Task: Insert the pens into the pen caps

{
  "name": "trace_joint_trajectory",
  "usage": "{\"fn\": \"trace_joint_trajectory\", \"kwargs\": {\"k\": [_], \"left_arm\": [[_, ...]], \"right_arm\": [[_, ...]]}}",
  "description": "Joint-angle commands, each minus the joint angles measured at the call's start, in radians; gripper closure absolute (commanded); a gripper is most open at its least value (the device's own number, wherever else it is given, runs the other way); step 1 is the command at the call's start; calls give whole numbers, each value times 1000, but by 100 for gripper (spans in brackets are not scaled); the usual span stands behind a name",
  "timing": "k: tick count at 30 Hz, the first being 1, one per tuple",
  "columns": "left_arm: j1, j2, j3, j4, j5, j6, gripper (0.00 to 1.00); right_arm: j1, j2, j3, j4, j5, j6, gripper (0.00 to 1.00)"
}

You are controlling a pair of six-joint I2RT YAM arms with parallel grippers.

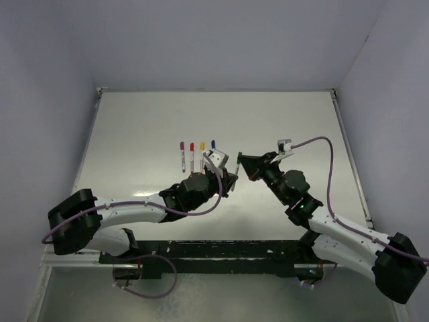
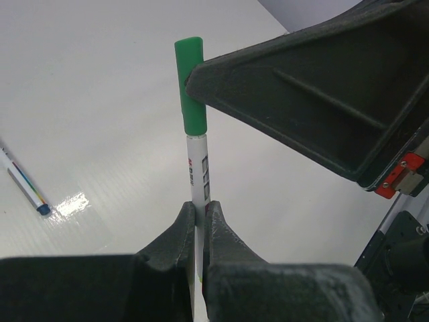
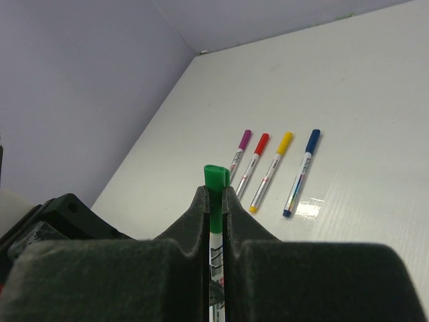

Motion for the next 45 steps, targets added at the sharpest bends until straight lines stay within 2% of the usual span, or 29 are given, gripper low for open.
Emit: {"fn": "trace_joint_trajectory", "kwargs": {"k": [1,15,28,36,37,38,41,43,45], "left_arm": [[32,-23,39,297,-28,35,100],[81,-56,115,340,45,64,100],[102,-62,129,345,64,64,100],[123,-45,126,260,37,31,100],[126,-39,128,231,31,23,100],[130,-32,128,205,29,10,100],[142,8,124,128,27,-32,100],[153,44,120,84,30,-67,100],[170,82,115,50,39,-105,100]], "right_arm": [[18,54,24,-180,-146,-5,100],[21,137,32,-311,-157,-31,100],[45,232,50,-323,-151,-39,100],[45,198,82,-333,-54,-59,100],[44,186,92,-339,-37,-62,98],[44,170,103,-349,-34,-62,87],[44,114,150,-383,25,-98,65],[45,64,183,-404,90,-128,54],[45,17,206,-414,138,-160,49]]}}
